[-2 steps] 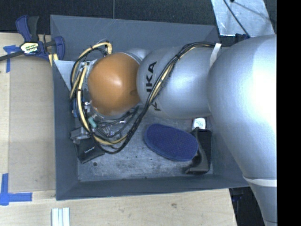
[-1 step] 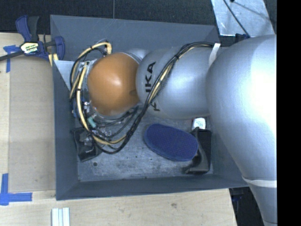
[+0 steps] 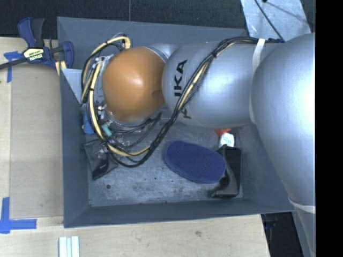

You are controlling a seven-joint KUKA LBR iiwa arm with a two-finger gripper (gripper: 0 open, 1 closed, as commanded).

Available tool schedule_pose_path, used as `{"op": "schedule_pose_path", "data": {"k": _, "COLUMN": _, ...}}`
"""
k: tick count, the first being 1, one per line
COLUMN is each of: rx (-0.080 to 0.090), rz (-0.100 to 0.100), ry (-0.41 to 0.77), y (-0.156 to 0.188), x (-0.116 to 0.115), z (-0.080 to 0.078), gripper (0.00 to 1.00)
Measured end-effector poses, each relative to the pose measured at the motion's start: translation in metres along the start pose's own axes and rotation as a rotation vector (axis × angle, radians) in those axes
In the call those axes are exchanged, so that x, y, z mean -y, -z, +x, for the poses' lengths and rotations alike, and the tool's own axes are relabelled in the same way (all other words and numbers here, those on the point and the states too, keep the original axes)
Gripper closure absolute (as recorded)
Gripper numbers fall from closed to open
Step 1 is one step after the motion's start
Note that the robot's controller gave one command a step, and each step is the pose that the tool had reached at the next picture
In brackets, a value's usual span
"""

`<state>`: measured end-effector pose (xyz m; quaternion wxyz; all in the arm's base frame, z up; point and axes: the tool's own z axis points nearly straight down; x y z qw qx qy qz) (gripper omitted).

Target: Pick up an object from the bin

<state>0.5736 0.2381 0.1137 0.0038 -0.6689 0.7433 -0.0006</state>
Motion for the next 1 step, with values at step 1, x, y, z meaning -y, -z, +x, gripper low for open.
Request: {"op": "schedule_pose_path", "data": {"k": 1, "rx": 0.000, "rz": 0.000, "ry": -0.004, "y": 0.0350, "x": 0.0016, "z": -0.0011, "gripper": 1.00}}
